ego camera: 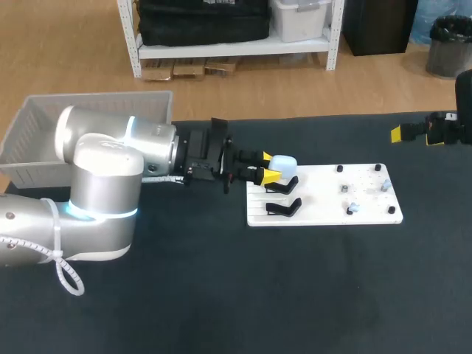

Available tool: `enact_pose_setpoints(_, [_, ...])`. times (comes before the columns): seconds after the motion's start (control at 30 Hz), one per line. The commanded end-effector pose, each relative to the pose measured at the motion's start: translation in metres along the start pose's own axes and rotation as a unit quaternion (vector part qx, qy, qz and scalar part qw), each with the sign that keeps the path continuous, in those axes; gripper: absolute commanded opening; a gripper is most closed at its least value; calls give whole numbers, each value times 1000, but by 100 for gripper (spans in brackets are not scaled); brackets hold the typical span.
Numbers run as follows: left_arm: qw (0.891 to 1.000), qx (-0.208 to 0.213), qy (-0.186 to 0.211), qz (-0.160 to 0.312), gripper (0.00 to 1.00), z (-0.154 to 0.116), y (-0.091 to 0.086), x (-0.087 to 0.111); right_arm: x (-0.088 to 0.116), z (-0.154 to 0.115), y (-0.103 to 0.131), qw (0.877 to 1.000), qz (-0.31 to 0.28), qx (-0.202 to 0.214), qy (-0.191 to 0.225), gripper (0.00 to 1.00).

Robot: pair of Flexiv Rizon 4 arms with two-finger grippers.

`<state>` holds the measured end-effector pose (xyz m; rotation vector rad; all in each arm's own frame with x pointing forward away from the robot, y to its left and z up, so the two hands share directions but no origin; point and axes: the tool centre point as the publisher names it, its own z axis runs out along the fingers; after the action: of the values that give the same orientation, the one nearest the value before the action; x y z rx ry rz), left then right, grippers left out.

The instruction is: Pick up each earbud case from the left stands, insert the matching earbuds, close the lid, and place the case in the box.

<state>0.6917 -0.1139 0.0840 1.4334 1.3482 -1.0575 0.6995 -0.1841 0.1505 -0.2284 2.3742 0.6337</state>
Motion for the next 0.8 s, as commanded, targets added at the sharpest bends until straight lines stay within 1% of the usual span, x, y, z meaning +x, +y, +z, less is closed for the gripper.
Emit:
enact_pose_setpoints(0.03, [1000, -3, -2, 1, 0, 1, -1, 1, 0, 0, -1, 1000, -1, -2, 0, 100])
enact_pose_setpoints(0.13, [1000, -3, -2, 1, 0, 1, -1, 1, 0, 0, -1, 1000, -1, -2, 0, 100])
enact_pose_setpoints(0.23, [1000, -16, -23, 4, 0, 2, -11, -3, 0, 0, -1, 1000, -1, -2, 0, 100])
enact_pose_setpoints(0.33, [999, -25, -36, 8, 0, 7, -17, -5, 0, 0, -1, 1000, -1, -2, 0, 100])
enact_pose_setpoints(0.47, [998, -27, -52, 4, 0, 13, -22, -4, 0, 0, -1, 1000, -1, -2, 0, 100])
enact_pose_setpoints(0.57, [998, -26, -56, 3, 0, 16, -24, -5, 2, -1, 0, 1000, -2, -1, 2, 100])
enact_pose_setpoints(0.63, [998, -26, -59, 2, 0, 18, -25, -6, 8, -5, 7, 1000, -16, -1, 8, 100])
enact_pose_setpoints(0.73, [997, -27, -67, 0, 0, 19, -25, -7, 19, -8, 24, 998, -52, 6, 20, 100])
enact_pose_setpoints(0.8, [997, -28, -70, -2, 0, 20, -25, -6, 24, -11, 36, 997, -67, -2, 24, 100])
